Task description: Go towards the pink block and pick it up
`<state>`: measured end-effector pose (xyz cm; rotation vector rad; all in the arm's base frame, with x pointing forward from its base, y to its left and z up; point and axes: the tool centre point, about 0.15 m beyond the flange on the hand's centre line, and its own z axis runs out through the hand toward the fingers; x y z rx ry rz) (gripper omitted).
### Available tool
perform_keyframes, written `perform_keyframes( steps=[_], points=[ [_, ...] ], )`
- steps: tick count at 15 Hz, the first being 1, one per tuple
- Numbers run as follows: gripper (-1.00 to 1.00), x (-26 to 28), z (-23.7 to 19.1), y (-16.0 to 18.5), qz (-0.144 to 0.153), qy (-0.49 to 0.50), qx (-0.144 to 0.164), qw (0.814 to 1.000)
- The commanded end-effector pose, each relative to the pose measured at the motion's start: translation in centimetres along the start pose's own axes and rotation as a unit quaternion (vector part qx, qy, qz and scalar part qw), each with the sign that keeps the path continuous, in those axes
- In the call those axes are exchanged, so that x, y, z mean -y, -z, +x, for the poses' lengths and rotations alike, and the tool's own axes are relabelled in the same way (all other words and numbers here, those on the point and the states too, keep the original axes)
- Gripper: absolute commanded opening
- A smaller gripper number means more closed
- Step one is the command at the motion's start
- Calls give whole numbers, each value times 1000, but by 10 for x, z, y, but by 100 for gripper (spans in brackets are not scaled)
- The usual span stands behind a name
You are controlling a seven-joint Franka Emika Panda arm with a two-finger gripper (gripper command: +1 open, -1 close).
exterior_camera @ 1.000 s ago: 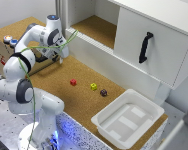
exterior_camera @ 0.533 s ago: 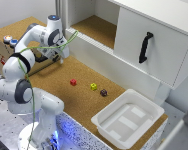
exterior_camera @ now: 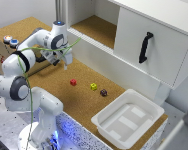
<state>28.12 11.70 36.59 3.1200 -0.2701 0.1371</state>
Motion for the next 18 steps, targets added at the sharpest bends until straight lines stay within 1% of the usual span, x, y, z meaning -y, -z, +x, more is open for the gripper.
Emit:
perform_keyframes(
  steps=[1,2,4,5,8,12,16,17,18],
  points=[
    [100,-11,35,-66,-11,81,13,997],
    [100,-9,38,-77,-22,91,19,995],
    [100,-8,45,-100,-21,102,30,994],
    [100,-7,48,-111,-14,103,35,994],
    [100,7,52,-140,-14,132,49,990],
    [100,8,59,-156,-18,140,61,988],
    [100,7,67,-171,-22,137,66,988],
    [-100,8,68,-171,-26,136,61,989],
    [-100,9,68,-170,-26,140,58,988]
  ],
)
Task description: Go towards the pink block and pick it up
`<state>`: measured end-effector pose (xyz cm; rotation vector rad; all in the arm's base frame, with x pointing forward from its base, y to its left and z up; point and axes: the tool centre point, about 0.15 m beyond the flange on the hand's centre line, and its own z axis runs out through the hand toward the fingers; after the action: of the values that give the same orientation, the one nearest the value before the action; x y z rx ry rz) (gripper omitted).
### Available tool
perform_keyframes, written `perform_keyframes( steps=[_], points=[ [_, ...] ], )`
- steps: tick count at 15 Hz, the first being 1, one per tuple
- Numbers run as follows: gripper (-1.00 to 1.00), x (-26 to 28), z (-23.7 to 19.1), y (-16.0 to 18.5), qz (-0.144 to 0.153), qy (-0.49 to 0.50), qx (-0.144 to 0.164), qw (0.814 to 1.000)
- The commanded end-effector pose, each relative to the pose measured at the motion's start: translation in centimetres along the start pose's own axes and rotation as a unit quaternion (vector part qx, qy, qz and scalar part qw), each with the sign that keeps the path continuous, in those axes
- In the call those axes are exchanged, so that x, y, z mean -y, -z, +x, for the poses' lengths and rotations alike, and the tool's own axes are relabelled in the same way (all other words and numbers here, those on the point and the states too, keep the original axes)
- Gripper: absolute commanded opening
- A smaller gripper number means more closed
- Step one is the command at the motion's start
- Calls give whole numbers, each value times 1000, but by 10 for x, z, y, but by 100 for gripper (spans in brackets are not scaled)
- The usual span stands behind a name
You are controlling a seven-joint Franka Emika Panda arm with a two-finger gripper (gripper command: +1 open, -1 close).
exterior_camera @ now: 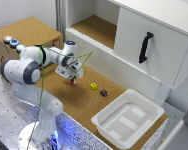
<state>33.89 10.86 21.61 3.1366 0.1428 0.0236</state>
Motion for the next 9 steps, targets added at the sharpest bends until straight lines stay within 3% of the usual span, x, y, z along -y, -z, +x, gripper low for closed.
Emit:
perform_keyframes(
  steps=[1,9],
  points=[
    [-100,1,25,-13,-29,10,25,999],
    [-100,-6,26,-9,-37,-5,14,999]
  ],
)
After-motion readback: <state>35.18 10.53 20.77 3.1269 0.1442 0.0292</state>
